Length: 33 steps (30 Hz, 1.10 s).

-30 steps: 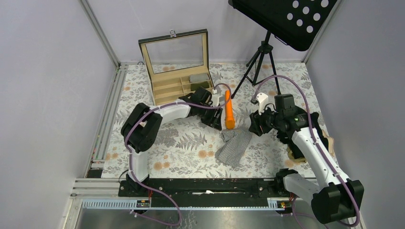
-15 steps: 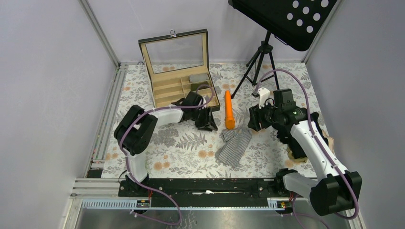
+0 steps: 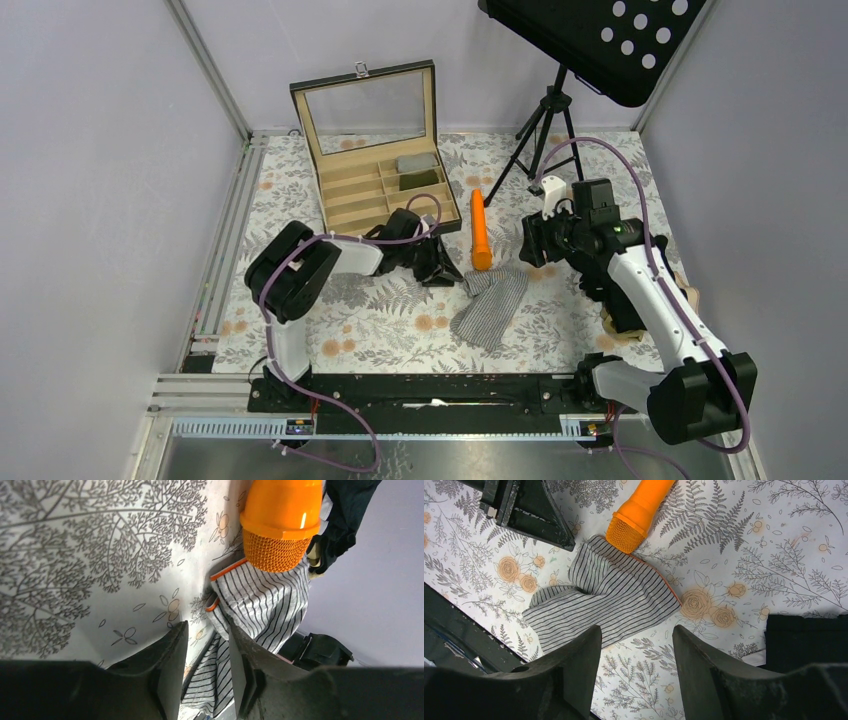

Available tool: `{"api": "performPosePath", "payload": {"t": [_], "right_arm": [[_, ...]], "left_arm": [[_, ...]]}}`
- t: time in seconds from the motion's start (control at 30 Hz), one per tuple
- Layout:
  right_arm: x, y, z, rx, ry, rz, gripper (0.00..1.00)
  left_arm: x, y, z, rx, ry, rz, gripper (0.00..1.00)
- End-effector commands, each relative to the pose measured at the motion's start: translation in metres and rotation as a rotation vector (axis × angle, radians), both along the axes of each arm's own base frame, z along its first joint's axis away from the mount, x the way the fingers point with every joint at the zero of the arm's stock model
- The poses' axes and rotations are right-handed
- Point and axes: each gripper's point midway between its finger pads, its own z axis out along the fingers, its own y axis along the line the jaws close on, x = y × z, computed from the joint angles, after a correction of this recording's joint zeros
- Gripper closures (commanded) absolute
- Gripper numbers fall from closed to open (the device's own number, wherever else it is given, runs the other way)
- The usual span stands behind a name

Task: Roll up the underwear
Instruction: Flatten out the underwear at the center of the board.

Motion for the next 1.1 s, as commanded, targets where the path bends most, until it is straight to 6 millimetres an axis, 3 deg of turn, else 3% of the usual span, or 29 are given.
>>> {"api": "performPosePath", "payload": {"t": [0.0,0.2,0.33,0.47,0.57,0.73,0.83,0.93,1.07], "right_arm": [[0.005,-0.002,0.018,0.009,-0.064,-0.024,0.39],[0.004,-0.003,0.02,0.006,-0.08,-0.027,0.39],[0.003,-0.002,0.022,0.011,-0.086,-0.02,0.39],[-0.008,0.013,0.016,0.061,-0.028,0.068,0.39],[-0.019,0.035,0.0,0.028,0.045,0.157,0.4],[-0.026,0.07,-0.017,-0.079,0.082,0.293,0.44],[-0.008,0.083,-0.025,-0.109,0.136,0.212,0.47],[0.012,0.096,-0.034,-0.187,0.121,0.135,0.52],[0.013,0.116,-0.045,-0.255,0.105,0.152,0.55]], "left_arm": [[0.006,-0.011,0.004,-0.038,0.033,0.0,0.64],[0.002,-0.013,-0.006,-0.021,0.084,0.004,0.71],[0.0,-0.002,-0.01,0.034,0.115,0.02,0.72],[0.004,0.007,-0.005,0.04,0.078,0.017,0.71],[0.008,0.005,0.009,0.016,-0.014,-0.028,0.68],[0.034,0.013,0.06,0.005,-0.239,-0.068,0.62],[0.059,0.048,0.085,0.055,-0.291,0.029,0.58],[0.091,0.107,0.104,0.155,-0.334,0.201,0.55],[0.114,0.184,0.117,0.265,-0.387,0.419,0.51]]}}
